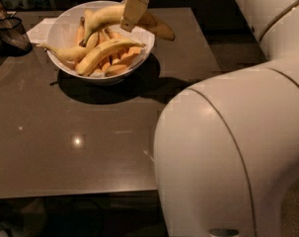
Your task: Pick banana from white bowl
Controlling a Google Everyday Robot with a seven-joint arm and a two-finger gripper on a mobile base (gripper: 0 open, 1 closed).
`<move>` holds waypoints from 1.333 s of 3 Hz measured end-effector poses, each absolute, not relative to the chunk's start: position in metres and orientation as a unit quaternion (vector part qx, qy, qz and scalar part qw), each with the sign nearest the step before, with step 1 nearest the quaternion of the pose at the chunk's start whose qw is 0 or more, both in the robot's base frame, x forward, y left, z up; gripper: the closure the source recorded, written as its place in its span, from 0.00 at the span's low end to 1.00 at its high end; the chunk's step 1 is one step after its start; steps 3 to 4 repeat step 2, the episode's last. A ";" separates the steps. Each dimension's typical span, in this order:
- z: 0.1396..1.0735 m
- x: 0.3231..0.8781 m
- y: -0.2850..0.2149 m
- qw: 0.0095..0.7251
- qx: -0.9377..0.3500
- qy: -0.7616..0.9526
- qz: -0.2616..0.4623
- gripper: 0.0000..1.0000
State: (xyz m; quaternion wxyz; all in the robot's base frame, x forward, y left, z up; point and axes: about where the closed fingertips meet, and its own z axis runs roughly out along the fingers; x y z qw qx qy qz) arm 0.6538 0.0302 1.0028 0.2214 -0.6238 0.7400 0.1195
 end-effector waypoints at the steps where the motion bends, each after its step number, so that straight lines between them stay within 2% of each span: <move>1: 1.001 0.621 0.047 0.201 -0.632 0.736 0.138 1.00; 4: 1.001 0.621 0.047 0.201 -0.632 0.736 0.138 1.00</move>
Offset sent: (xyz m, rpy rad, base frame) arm -0.0686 0.0164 -0.0059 -0.0069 0.1139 0.0567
